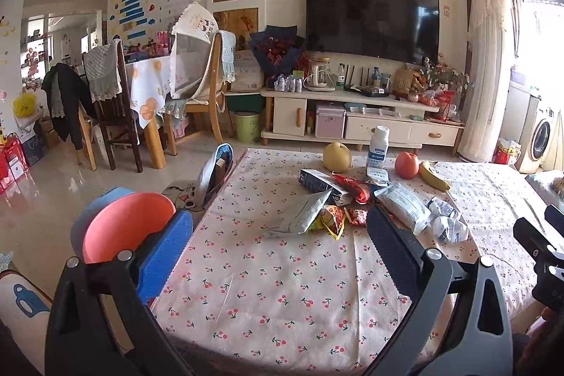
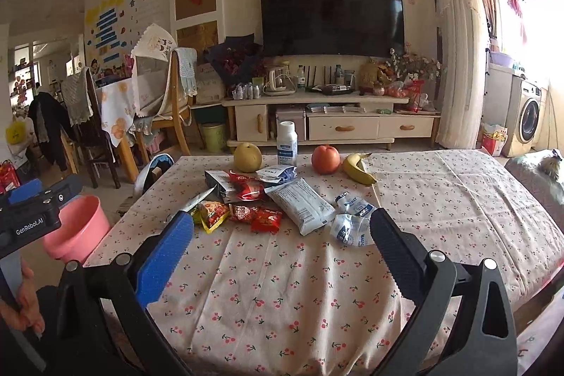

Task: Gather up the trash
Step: 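Move both tools toward the snack wrappers on the table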

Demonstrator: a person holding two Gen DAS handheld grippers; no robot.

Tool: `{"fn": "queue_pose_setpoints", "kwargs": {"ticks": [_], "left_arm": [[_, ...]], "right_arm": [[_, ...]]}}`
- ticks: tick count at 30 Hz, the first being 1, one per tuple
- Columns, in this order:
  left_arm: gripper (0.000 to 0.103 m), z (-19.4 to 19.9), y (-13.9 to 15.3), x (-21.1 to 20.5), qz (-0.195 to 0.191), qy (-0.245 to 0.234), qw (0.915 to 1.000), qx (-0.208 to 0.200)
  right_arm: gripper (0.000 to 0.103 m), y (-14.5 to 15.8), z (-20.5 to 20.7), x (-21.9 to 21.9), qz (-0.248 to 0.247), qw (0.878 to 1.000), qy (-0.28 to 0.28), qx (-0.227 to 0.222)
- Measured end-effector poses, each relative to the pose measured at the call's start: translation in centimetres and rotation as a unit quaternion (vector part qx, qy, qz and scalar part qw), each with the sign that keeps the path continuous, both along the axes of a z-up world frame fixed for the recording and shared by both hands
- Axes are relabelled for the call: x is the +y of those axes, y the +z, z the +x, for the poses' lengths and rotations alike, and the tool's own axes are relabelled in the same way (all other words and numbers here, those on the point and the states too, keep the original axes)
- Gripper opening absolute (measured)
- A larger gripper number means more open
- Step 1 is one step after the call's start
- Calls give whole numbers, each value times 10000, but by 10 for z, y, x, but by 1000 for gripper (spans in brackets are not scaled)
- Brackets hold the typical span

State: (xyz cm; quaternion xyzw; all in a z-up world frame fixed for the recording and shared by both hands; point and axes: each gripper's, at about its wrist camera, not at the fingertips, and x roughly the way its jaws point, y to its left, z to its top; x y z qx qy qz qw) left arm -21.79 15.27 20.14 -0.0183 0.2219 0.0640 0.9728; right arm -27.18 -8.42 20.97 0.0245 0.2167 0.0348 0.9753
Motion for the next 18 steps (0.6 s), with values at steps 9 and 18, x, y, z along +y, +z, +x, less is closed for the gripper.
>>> {"fn": "queue_pose_setpoints", "kwargs": {"ticks": [9, 18], "left_arm": [[99, -14, 11, 3, 27, 100, 9999, -96], [99, 10, -8, -8, 52, -27, 9999, 158]], "right_arm": [[99, 30, -26, -5, -6, 9988, -445, -197], [99, 25, -19, -22, -11, 9966, -780, -248]]}}
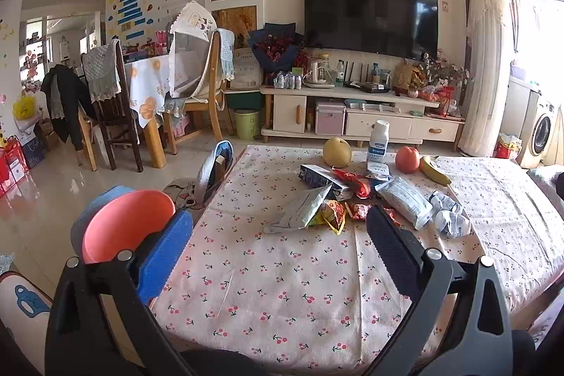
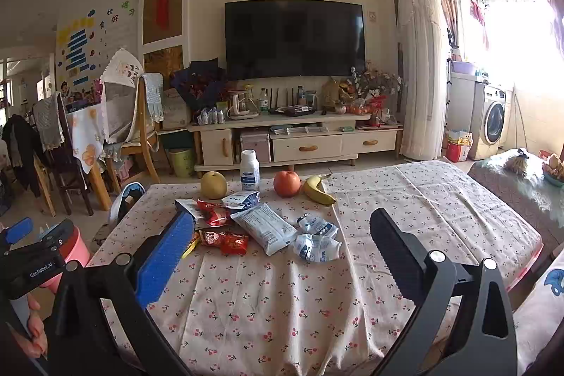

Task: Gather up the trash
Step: 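Move both tools toward the snack wrappers on the table, then grasp the white paper bag with the left gripper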

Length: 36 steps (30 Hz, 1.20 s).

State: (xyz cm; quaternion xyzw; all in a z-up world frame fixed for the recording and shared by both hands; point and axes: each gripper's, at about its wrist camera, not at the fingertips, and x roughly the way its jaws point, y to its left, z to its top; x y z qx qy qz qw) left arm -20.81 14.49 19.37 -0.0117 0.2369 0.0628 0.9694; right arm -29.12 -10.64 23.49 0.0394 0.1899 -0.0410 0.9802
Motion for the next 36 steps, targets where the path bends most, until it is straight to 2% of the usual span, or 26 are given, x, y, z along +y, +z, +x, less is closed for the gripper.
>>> {"fn": "queue_pose_setpoints", "kwargs": {"ticks": [8, 20, 27, 32, 36], "left_arm": [[99, 26, -30, -6, 32, -148, 9993, 328], [99, 52, -60, -9, -11, -469, 9978, 473], [99, 80, -69, -3, -533, -1183, 9900, 545], [99, 105, -76, -3, -668, -1561, 9836, 601], [99, 134, -83, 2, -763, -1760, 9781, 802]], "right_arm": [[99, -30, 32, 2, -161, 9995, -11, 274], [99, -88, 75, 3, -239, 9961, 260, 803], [99, -117, 108, -22, 306, 9908, 314, 1280], [99, -128, 134, -45, 720, 9864, 290, 1451], [99, -144, 162, -72, 1240, 9764, 203, 1759]]}}
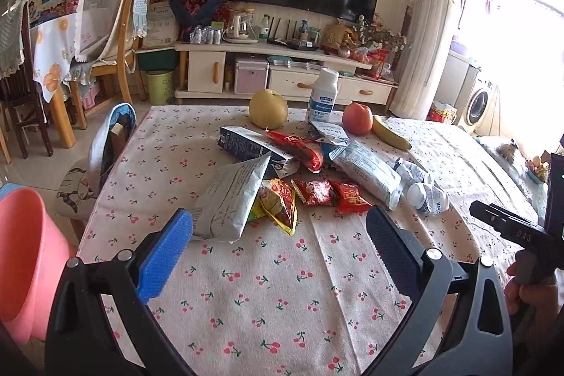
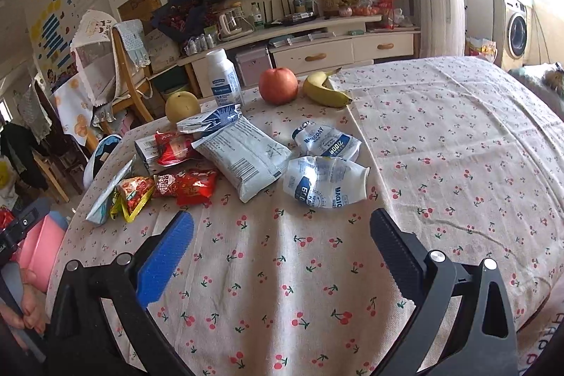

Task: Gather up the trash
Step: 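Grasp the white paper bag with the left gripper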

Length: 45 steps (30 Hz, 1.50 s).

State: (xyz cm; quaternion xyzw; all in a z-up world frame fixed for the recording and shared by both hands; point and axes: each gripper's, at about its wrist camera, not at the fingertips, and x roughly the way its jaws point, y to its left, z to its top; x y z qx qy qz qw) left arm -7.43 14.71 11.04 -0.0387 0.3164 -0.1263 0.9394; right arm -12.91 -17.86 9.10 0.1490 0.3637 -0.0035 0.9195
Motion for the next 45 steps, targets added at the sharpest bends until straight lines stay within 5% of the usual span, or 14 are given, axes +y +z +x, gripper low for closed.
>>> {"fn": "queue_pose_setpoints", "kwargs": {"ticks": [5, 18, 26, 32, 38, 45], "left_arm": [[99, 36, -12, 17, -516, -169, 9979, 348], [99, 111, -54, 35, -776, -118, 9901, 1163], [97, 129, -80, 57, -1345, 357, 9739, 1796], [92, 130, -88, 52, -1215, 459, 9731, 1905], [85, 129, -88, 50, -1134, 558, 9741, 1873], [77, 125, -86, 46, -992, 713, 9762, 1791]], "right_arm": [[98, -17, 32, -22, 228, 9990, -201, 316], [98, -32, 80, -6, -186, 9988, 48, 455], [98, -25, 107, 33, -133, 9955, 917, 184], [98, -29, 137, 70, -76, 9853, 1698, 154], [80, -36, 137, 110, 23, 9707, 2378, 331], [69, -58, 143, 125, -60, 9734, 2166, 743]]}}
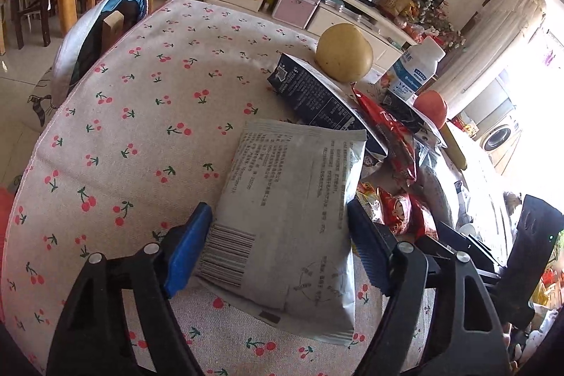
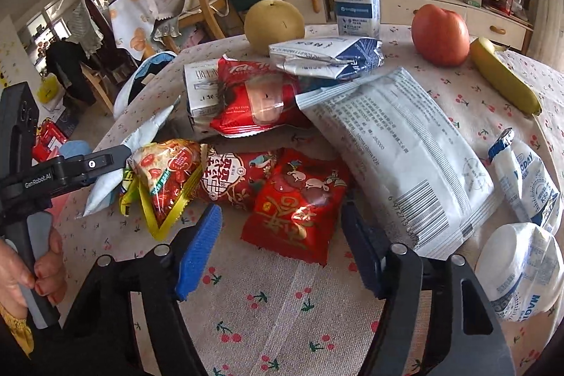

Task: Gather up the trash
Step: 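Grasp the white paper bag with the left gripper, then lift the white paper bag with the left gripper toward the pink bin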

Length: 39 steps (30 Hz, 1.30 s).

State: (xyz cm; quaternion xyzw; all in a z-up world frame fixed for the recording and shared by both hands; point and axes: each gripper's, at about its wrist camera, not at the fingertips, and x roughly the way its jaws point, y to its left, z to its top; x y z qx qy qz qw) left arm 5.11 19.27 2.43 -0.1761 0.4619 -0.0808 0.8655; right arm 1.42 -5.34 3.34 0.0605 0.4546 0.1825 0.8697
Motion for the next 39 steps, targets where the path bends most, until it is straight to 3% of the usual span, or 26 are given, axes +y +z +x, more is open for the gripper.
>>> {"fn": "queue_pose_setpoints", "kwargs": {"ticks": [3, 6, 9, 23, 35, 37, 38, 39], "left_arm": [[75, -1, 1, 1, -39, 61, 10000, -6], [72, -3, 1, 2, -65, 103, 9999, -31], [69, -5, 2, 3, -88, 165, 9998, -54], [61, -19, 6, 13, -421, 318, 9984, -197], [56, -49, 27, 23, -558, 244, 9968, -521], [29, -54, 30, 27, -555, 248, 9965, -575], [22, -55, 30, 31, -614, 255, 9963, -540], [22, -57, 31, 35, -669, 290, 9958, -559]], "right_arm": [[68, -2, 4, -4, 205, 9996, -216, 13], [55, -2, 3, -2, -36, 9993, -355, -86], [51, -3, 3, -4, -73, 9990, -419, -123], [49, 13, -33, 0, -60, 9985, -435, -322], [49, 43, -72, 8, 30, 9971, -352, -671], [49, 48, -77, 12, 46, 9969, -302, -722], [49, 50, -79, 15, 48, 9968, -270, -745], [49, 52, -81, 18, 31, 9968, -236, -768]]}}
